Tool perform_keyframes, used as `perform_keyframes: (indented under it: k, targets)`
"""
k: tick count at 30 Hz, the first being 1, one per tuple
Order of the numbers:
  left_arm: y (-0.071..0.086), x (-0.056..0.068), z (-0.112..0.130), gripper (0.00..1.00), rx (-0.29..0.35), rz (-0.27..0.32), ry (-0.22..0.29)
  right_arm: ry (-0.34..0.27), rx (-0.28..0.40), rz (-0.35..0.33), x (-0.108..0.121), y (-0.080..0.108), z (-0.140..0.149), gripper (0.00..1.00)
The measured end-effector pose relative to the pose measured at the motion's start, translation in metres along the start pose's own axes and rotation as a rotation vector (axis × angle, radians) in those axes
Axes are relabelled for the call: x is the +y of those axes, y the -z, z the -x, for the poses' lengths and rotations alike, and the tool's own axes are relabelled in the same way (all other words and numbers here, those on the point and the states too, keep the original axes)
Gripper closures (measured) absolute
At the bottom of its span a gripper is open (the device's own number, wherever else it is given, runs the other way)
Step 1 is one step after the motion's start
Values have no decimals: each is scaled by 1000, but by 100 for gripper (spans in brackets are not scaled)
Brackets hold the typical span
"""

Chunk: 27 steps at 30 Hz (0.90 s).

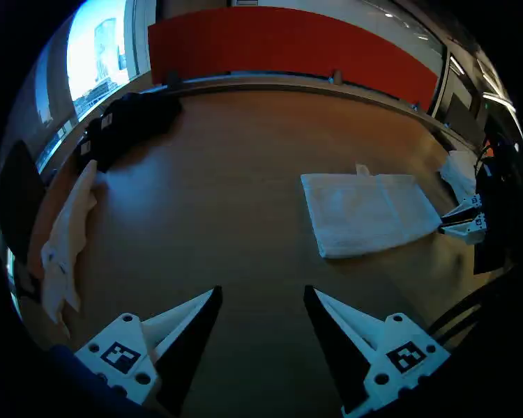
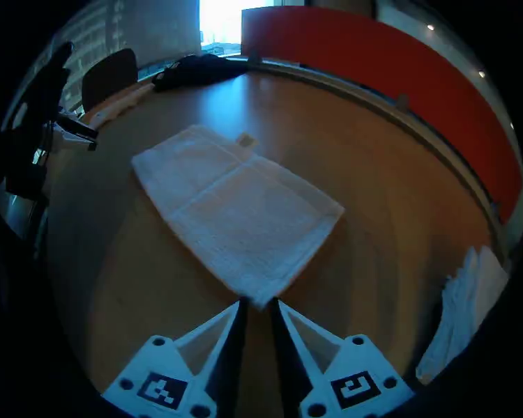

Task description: Fold towel

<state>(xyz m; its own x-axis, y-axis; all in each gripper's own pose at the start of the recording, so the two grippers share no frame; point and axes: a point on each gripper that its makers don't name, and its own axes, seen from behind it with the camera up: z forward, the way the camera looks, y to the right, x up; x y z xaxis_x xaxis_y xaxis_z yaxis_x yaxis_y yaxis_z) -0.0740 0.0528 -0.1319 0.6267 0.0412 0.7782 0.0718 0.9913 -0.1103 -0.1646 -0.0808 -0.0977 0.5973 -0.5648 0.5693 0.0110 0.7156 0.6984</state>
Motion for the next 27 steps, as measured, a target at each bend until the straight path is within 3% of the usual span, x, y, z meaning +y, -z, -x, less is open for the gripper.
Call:
perform_keyframes:
  k: [4, 6, 15, 27]
  targets:
    - [0, 0, 1, 14, -2, 1, -1, 2, 6, 3, 0, 0, -2, 92]
    - [-1, 0, 1, 14, -2, 1, -2, 5, 9, 4, 0, 1, -3, 94]
    - [-1, -2, 0, 14, 0, 1, -7, 12, 31, 25, 1, 7, -14, 95]
    - [0, -4, -5, 14, 8, 3, -2, 47, 132, 68, 10, 38, -64, 95]
